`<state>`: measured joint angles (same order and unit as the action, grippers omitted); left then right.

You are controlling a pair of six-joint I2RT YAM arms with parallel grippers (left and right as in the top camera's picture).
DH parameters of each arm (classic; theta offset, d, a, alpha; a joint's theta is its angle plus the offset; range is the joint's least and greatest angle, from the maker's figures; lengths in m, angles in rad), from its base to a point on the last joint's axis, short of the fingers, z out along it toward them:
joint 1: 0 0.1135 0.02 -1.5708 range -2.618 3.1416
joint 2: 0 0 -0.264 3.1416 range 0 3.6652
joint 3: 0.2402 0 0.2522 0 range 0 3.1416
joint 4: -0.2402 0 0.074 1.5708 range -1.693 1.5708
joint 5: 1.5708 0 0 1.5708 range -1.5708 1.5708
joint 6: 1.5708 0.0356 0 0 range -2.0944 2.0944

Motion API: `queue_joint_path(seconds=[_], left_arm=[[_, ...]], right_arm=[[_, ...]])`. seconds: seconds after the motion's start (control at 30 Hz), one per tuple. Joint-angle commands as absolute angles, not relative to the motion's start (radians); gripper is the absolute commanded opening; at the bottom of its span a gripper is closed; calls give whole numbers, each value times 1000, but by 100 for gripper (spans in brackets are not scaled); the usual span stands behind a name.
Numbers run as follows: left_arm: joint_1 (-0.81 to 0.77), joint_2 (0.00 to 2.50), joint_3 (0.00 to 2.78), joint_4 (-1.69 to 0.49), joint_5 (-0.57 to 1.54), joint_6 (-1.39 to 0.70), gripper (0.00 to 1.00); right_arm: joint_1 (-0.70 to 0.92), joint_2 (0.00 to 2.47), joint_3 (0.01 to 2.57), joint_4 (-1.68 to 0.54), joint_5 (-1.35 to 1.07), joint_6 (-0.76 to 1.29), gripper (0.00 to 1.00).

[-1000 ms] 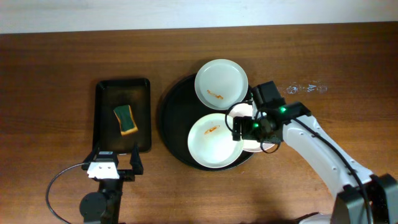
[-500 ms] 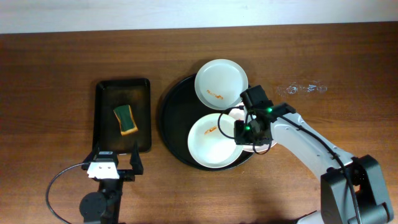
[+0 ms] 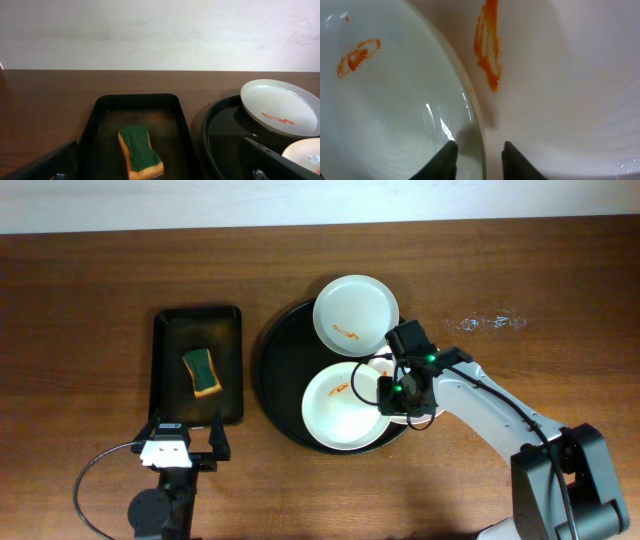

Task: Clean dirty plates on tray and stack at the side

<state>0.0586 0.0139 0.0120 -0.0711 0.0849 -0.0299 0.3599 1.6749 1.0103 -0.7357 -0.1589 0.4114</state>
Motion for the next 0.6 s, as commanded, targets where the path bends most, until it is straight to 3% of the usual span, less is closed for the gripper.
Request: queue_joint_path(seconds=[0.0,0.1,0.17,0.2,0.57], left_arm=[[60,7,9,-76,81,-22,99],[60,7,9,-76,82,-22,99],[60,7,9,-76,82,-22,99],[60,7,9,-76,81,-22,99],[60,7,9,-76,82,-22,99]], right_arm=[[368,1684,995,-735,-168,410,24],[368,1684,977,-698,-168,410,22],[368,1684,976,-698,-168,409,5],[367,1684,976,-698,-168,409,4],[365,1644,1211,-861,-121,370,4]])
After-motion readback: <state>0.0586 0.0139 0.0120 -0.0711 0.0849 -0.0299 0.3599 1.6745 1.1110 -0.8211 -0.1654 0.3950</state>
